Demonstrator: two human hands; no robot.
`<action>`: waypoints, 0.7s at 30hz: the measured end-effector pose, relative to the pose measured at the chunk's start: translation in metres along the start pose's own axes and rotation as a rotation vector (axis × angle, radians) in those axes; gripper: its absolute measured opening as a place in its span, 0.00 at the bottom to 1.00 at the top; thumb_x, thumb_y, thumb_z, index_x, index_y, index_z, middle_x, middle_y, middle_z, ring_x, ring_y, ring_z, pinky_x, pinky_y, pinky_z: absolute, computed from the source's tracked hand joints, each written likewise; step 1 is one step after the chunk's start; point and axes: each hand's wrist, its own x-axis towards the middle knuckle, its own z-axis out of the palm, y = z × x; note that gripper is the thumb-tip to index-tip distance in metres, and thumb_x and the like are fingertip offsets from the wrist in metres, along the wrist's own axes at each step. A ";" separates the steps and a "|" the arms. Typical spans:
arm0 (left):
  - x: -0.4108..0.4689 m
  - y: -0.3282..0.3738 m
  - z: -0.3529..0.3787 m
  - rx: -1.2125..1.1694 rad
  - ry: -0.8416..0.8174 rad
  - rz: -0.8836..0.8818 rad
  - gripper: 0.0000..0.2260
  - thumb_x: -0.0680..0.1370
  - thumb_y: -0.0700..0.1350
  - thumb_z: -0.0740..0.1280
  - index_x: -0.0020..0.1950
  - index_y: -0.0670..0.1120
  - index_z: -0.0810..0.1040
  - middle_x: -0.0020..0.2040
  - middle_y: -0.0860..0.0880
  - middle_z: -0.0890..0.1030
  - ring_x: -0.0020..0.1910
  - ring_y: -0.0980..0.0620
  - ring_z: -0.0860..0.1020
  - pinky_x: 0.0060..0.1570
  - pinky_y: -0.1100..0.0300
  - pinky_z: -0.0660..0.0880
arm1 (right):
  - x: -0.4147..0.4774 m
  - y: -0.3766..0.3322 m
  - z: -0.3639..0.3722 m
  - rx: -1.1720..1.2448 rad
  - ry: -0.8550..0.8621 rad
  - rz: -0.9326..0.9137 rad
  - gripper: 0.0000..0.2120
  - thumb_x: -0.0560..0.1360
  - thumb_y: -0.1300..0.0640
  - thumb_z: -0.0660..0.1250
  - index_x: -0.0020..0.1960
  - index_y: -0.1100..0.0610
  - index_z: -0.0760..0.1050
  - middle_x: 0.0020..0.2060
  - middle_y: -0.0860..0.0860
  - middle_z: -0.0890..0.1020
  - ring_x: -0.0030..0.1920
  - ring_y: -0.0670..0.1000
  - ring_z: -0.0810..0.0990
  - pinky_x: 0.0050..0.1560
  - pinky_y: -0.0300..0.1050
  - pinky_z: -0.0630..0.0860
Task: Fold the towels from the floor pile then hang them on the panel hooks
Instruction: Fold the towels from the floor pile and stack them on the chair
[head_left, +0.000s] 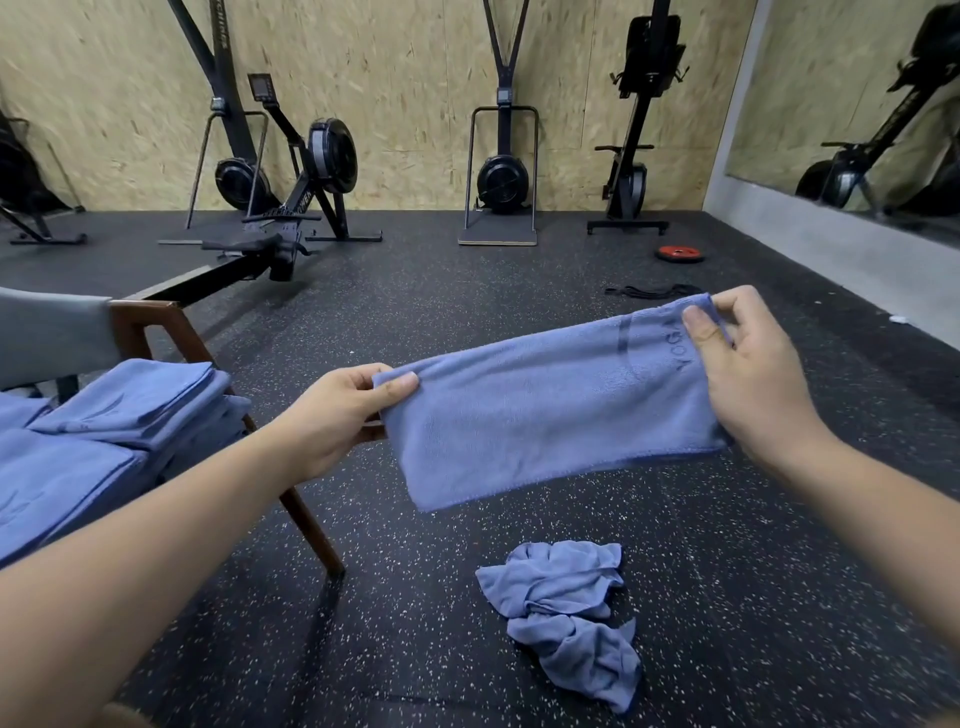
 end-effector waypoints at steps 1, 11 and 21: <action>0.002 0.001 0.000 -0.046 0.035 0.005 0.09 0.79 0.53 0.73 0.49 0.48 0.83 0.44 0.51 0.83 0.43 0.54 0.81 0.49 0.54 0.77 | 0.000 0.001 0.001 -0.004 0.009 0.006 0.09 0.86 0.46 0.65 0.52 0.50 0.72 0.45 0.48 0.82 0.46 0.49 0.77 0.50 0.53 0.72; 0.018 0.003 0.019 -0.003 0.473 0.136 0.15 0.83 0.58 0.69 0.51 0.46 0.81 0.42 0.53 0.83 0.42 0.52 0.77 0.43 0.53 0.71 | -0.009 0.003 0.020 -0.004 0.046 0.125 0.09 0.85 0.46 0.65 0.49 0.49 0.72 0.41 0.49 0.84 0.45 0.55 0.81 0.47 0.53 0.74; -0.004 0.013 0.078 0.466 0.379 0.175 0.17 0.75 0.60 0.77 0.40 0.49 0.76 0.35 0.54 0.80 0.35 0.56 0.73 0.36 0.56 0.71 | -0.037 -0.015 0.052 0.052 -0.206 0.199 0.09 0.80 0.50 0.72 0.44 0.52 0.76 0.33 0.54 0.81 0.34 0.47 0.73 0.41 0.49 0.71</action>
